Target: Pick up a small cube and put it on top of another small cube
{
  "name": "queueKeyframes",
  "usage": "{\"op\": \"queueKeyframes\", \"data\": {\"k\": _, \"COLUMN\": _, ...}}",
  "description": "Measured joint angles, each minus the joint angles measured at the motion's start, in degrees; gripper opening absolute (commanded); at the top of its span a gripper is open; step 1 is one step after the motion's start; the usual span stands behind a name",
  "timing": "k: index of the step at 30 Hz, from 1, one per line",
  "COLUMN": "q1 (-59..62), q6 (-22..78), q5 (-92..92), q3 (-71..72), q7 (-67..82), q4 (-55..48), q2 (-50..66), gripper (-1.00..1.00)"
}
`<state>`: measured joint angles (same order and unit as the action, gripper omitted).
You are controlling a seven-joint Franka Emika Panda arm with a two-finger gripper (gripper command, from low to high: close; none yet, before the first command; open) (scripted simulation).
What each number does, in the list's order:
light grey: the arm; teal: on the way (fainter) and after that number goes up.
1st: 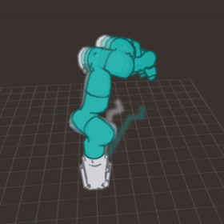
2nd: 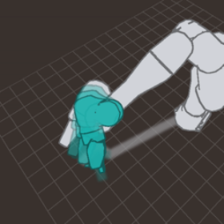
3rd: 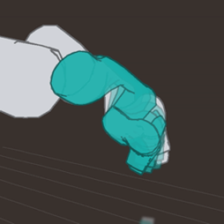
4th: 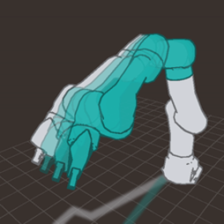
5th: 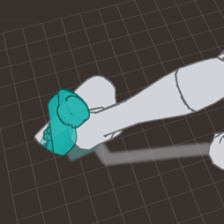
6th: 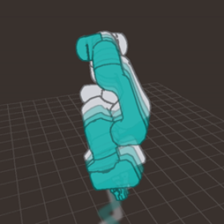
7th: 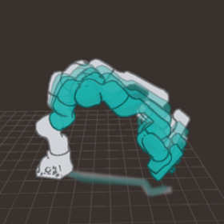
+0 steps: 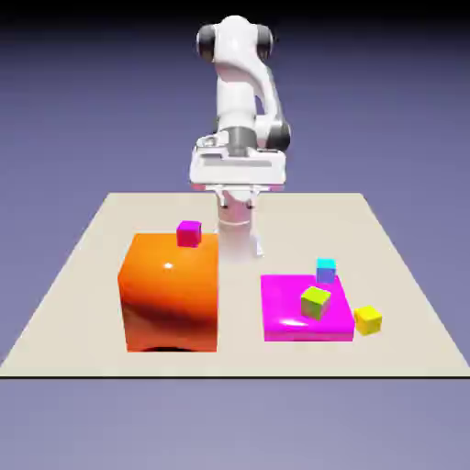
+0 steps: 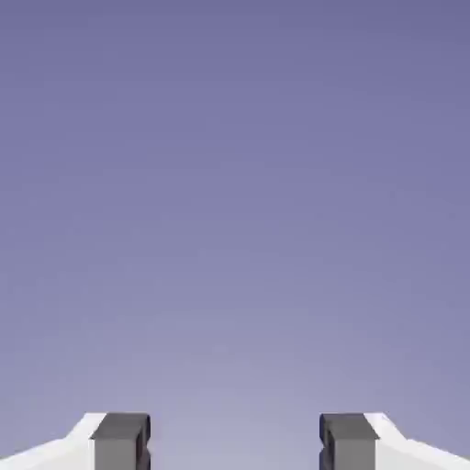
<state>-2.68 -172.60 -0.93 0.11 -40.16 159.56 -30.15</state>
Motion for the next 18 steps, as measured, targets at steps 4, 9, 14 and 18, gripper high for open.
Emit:
{"op": "queueKeyframes", "data": {"k": 4, "q1": -6.62, "q6": 4.66, "q5": -3.08, "q3": 0.35, "q7": 7.60, "q4": -4.79, "q2": 8.31, "gripper": 0.00}}
{"op": "queueKeyframes", "data": {"k": 9, "q1": -14.90, "q6": 10.49, "q5": -6.93, "q3": 0.79, "q7": 17.11, "q4": -10.77, "q2": 18.69, "gripper": 0.00}}
{"op": "queueKeyframes", "data": {"k": 14, "q1": -23.84, "q6": 16.32, "q5": -10.78, "q3": 1.23, "q7": 26.61, "q4": -16.75, "q2": 29.07, "gripper": 0.00}}
{"op": "queueKeyframes", "data": {"k": 18, "q1": -29.96, "q6": 20.99, "q5": -13.86, "q3": 1.58, "q7": 34.21, "q4": -21.54, "q2": 37.38, "gripper": 0.00}}
